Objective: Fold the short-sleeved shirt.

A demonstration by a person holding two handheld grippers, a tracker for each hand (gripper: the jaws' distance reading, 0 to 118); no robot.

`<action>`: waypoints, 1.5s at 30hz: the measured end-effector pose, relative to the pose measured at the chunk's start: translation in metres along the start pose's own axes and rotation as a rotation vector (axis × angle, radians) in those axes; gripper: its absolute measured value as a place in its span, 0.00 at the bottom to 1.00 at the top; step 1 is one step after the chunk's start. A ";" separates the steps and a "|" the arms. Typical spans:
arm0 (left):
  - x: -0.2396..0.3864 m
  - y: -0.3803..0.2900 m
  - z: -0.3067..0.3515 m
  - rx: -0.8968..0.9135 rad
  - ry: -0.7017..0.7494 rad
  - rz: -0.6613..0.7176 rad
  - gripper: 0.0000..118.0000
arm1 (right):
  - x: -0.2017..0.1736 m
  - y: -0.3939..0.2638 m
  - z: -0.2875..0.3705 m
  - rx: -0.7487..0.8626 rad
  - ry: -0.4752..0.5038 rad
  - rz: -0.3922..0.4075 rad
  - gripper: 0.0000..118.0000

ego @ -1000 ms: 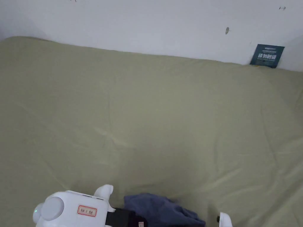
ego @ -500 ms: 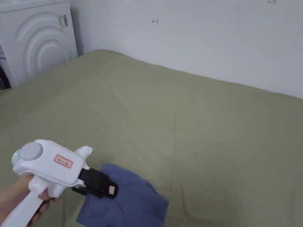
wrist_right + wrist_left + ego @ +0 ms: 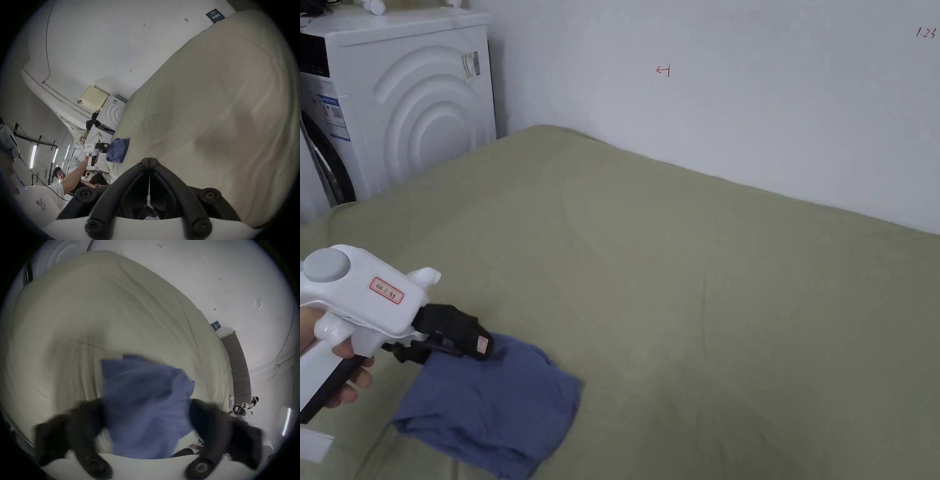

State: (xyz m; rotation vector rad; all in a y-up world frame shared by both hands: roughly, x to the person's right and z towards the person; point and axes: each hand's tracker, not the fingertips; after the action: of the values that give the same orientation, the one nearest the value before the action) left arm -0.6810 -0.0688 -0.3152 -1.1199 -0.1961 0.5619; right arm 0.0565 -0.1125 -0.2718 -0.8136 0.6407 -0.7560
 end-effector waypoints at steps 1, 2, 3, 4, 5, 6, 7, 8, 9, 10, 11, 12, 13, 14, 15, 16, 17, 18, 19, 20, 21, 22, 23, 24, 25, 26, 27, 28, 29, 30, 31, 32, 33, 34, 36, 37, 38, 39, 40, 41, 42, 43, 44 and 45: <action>0.004 -0.002 0.003 0.011 0.030 0.008 1.00 | -0.002 0.001 0.000 -0.004 0.005 0.008 0.03; -0.002 -0.001 0.008 0.030 0.025 0.000 1.00 | -0.004 0.001 0.001 -0.005 0.009 0.018 0.03; 0.001 -0.002 0.013 0.050 0.053 -0.006 1.00 | -0.006 0.002 0.002 -0.009 0.015 0.025 0.03; 0.005 -0.006 0.017 0.061 0.075 -0.013 1.00 | -0.007 0.003 0.003 -0.010 0.019 0.030 0.03; 0.010 -0.009 0.021 0.080 0.087 -0.023 1.00 | -0.010 0.004 0.004 -0.007 0.023 0.039 0.03; 0.011 -0.010 0.026 0.080 0.098 -0.025 1.00 | -0.012 0.005 0.007 -0.001 0.025 0.047 0.03; 0.018 -0.013 0.030 0.078 0.097 -0.022 1.00 | -0.013 0.007 0.010 0.006 0.027 0.056 0.03; 0.028 -0.017 0.034 0.083 0.099 -0.019 0.99 | -0.014 0.011 0.015 0.017 0.035 0.069 0.03; 0.040 -0.021 0.037 0.118 0.115 -0.032 0.91 | -0.017 0.014 0.020 0.023 0.038 0.082 0.03; 0.055 -0.026 0.039 0.190 0.128 -0.059 0.75 | -0.023 0.019 0.025 0.039 0.028 0.117 0.03; 0.072 -0.032 0.042 0.239 0.116 -0.065 0.49 | -0.032 0.023 0.031 0.068 -0.006 0.166 0.03; 0.094 -0.040 0.041 0.301 0.098 -0.064 0.03 | -0.039 0.028 0.036 0.089 -0.037 0.209 0.03; 0.114 -0.046 0.038 0.344 0.109 -0.081 0.00 | -0.047 0.033 0.041 0.110 -0.084 0.255 0.03; 0.137 -0.055 0.033 0.383 0.117 -0.118 0.00 | -0.057 0.037 0.045 0.147 -0.137 0.317 0.03; 0.164 -0.066 0.027 0.434 0.116 -0.130 0.00 | -0.066 0.041 0.051 0.187 -0.180 0.372 0.03; 0.185 -0.073 0.022 0.446 0.078 -0.132 0.00 | -0.074 0.043 0.054 0.220 -0.217 0.404 0.03; 0.212 -0.085 0.015 0.485 0.043 -0.143 0.00 | -0.085 0.046 0.057 0.263 -0.270 0.454 0.03; 0.243 -0.099 0.006 0.546 0.060 -0.168 0.00 | -0.096 0.048 0.060 0.310 -0.336 0.505 0.03; 0.266 -0.110 0.001 0.572 0.026 -0.227 0.00 | -0.106 0.049 0.061 0.346 -0.391 0.551 0.03; 0.296 -0.123 -0.007 0.630 0.019 -0.248 0.00 | -0.116 0.049 0.064 0.389 -0.445 0.602 0.03; 0.325 -0.138 -0.014 0.688 0.055 -0.283 0.00 | -0.126 0.048 0.066 0.447 -0.495 0.655 0.03; 0.342 -0.145 -0.023 0.761 0.091 -0.331 0.00 | -0.135 0.047 0.067 0.493 -0.550 0.701 0.03; 0.365 -0.157 -0.032 0.836 0.155 -0.365 0.00 | -0.142 0.047 0.068 0.527 -0.607 0.749 0.03; 0.388 -0.170 -0.038 0.904 0.194 -0.398 0.00 | -0.150 0.045 0.069 0.583 -0.671 0.773 0.03; 0.406 -0.180 -0.042 0.948 0.211 -0.419 0.00 | -0.156 0.044 0.071 0.637 -0.713 0.786 0.03; 0.424 -0.188 -0.048 0.982 0.234 -0.459 0.00 | -0.160 0.045 0.075 0.655 -0.695 0.795 0.03; 0.439 -0.195 -0.053 1.023 0.280 -0.490 0.00 | -0.165 0.046 0.080 0.662 -0.677 0.788 0.03; 0.446 -0.196 -0.054 1.021 0.297 -0.516 0.00 | -0.169 0.046 0.084 0.676 -0.677 0.789 0.03; 0.452 -0.198 -0.054 1.040 0.295 -0.552 0.00 | -0.172 0.045 0.088 0.687 -0.677 0.806 0.03; 0.461 -0.200 -0.051 1.027 0.278 -0.540 0.00 | -0.175 0.043 0.091 0.694 -0.681 0.819 0.03; 0.466 -0.200 -0.048 1.016 0.272 -0.548 0.00 | -0.177 0.043 0.094 0.713 -0.696 0.832 0.03; 0.467 -0.200 -0.045 1.015 0.247 -0.555 0.00 | -0.178 0.042 0.097 0.721 -0.696 0.838 0.03; 0.468 -0.200 -0.043 1.016 0.250 -0.561 0.00 | -0.179 0.041 0.100 0.720 -0.691 0.837 0.03; 0.471 -0.202 -0.041 1.020 0.244 -0.573 0.00 | -0.180 0.041 0.102 0.726 -0.684 0.828 0.03; 0.470 -0.203 -0.040 1.026 0.267 -0.587 0.00 | -0.183 0.040 0.104 0.732 -0.673 0.827 0.03; 0.468 -0.204 -0.037 1.026 0.266 -0.593 0.00 | -0.184 0.039 0.104 0.734 -0.674 0.830 0.03; 0.470 -0.206 -0.035 1.026 0.253 -0.592 0.00 | -0.185 0.039 0.104 0.738 -0.673 0.831 0.03; 0.470 -0.207 -0.034 1.024 0.251 -0.591 0.00 | -0.185 0.040 0.105 0.742 -0.670 0.826 0.03; 0.469 -0.207 -0.032 1.024 0.248 -0.587 0.00 | -0.186 0.040 0.105 0.738 -0.664 0.824 0.03; 0.468 -0.208 -0.031 1.024 0.244 -0.587 0.00 | -0.186 0.040 0.104 0.741 -0.664 0.820 0.03; 0.470 -0.209 -0.031 1.027 0.241 -0.587 0.00 | -0.187 0.040 0.104 0.743 -0.665 0.819 0.03; 0.470 -0.209 -0.031 1.028 0.242 -0.589 0.01 | -0.188 0.039 0.105 0.743 -0.661 0.820 0.05; 0.470 -0.209 -0.031 1.027 0.239 -0.592 0.16 | -0.189 0.039 0.105 0.750 -0.662 0.816 0.15; 0.469 -0.208 -0.030 1.026 0.228 -0.598 0.66 | -0.190 0.040 0.106 0.762 -0.659 0.817 0.47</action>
State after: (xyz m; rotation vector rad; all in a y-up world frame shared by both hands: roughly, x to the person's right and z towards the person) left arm -0.2033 0.0852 -0.2023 -0.0886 -0.0195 -0.0446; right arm 0.0401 0.0982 -0.2077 -0.0252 0.0229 0.0684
